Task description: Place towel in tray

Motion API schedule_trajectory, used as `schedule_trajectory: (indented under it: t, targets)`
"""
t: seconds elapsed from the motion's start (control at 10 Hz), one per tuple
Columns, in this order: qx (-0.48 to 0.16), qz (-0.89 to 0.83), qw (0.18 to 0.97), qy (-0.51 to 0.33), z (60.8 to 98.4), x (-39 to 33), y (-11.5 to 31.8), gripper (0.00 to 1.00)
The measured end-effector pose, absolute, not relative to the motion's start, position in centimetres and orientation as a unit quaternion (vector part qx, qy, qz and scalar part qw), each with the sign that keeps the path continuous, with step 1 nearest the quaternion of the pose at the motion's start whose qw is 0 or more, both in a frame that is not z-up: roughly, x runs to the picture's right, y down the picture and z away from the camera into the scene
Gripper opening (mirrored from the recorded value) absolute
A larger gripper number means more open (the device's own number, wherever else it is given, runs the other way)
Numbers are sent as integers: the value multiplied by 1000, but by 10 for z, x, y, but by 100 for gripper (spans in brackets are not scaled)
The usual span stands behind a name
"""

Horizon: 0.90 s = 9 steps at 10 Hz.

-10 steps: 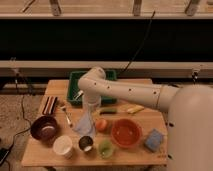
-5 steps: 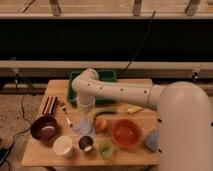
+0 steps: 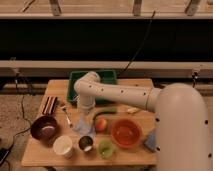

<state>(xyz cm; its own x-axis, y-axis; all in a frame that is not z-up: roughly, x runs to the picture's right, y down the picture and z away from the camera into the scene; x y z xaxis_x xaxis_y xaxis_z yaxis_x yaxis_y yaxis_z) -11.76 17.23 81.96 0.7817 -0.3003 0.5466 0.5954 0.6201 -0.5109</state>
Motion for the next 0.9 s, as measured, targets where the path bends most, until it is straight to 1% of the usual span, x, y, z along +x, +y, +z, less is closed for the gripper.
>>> schedule_trajectory:
  t: [0.3,0.6,0.7,0.8,0.9]
  targets:
    - [-365,-250,871,-213,834,-119,189,65]
    - [-370,-249,869,-213,840,-123,198,65]
    - [-369,-249,870,-211,842,-124,202,62]
    - [-364,-249,873,-209,843,-124,204,55]
    - [-355,-249,876,-209,843,-123,207,43]
